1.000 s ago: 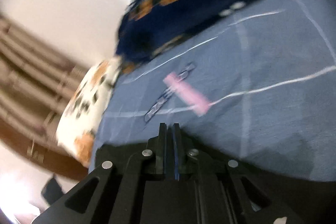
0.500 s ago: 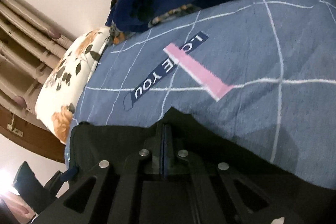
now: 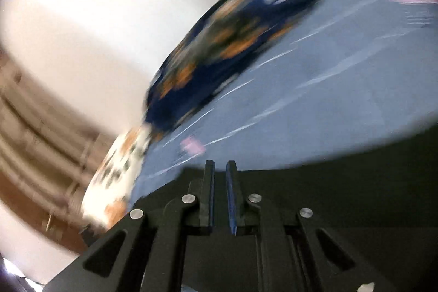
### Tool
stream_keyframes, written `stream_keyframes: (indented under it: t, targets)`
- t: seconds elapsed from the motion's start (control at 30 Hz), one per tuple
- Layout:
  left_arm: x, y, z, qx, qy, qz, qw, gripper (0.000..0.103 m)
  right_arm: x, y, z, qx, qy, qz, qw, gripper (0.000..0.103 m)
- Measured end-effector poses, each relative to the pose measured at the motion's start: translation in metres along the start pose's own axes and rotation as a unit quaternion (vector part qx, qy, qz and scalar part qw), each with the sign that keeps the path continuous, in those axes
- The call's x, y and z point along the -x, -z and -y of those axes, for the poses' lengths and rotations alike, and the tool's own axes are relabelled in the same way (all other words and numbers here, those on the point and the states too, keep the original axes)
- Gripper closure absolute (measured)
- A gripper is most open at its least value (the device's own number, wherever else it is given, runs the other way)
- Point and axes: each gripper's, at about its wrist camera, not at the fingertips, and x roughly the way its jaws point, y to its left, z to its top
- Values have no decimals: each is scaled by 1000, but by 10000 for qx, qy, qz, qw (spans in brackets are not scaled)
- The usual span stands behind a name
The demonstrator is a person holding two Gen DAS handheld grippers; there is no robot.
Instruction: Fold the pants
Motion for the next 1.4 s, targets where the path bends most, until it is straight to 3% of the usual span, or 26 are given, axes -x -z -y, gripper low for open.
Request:
stream_keyframes:
  t: [0.1,0.17,0.23,0.3,0.4,0.5,0.73,0.9,1.1,1.23,1.27,1.33,1.4]
  targets:
    - [8,-7,10,86,208,73,9997,29,102,-2,81,-962,627,898,9893,92]
    - [10,-11,20,72,325,55,9994,29,170,10,138,-1713,1103,1608,9657,92]
    - [11,-15,35,0,447,-16,9990,29,212,27,177,-2240,1308,2086,9430,92]
    - [12,-18,49,-99,529,-63,9985,29,234,41,208,-2656,1216,2289,9286,92]
    - [13,-20,67,-215,600,-77,9979,28,245,54,232,-2919,833,2548,9181,92]
    - [15,-18,76,-240,611,-91,9978,26,245,50,244,-2960,519,2606,9175,90]
    - [19,-10,81,-270,509,-123,9983,25,221,38,257,-3001,625,2246,9250,77]
    - [21,-9,84,-321,525,-101,9981,25,219,44,253,-3165,622,2303,9181,74]
    - [19,-4,90,-466,602,-158,9970,25,198,38,245,-3057,285,1894,9327,66]
    - [20,-3,93,-543,608,-156,9966,24,186,29,243,-2982,422,1873,9350,70]
    - [21,-3,92,-532,598,-147,9967,23,184,27,242,-2988,519,1869,9344,74]
    - [21,-2,91,-489,598,-131,9969,21,179,21,242,-2963,827,1726,9357,91]
    - [21,-3,89,-428,586,-140,9973,20,178,20,240,-2931,924,1667,9369,91]
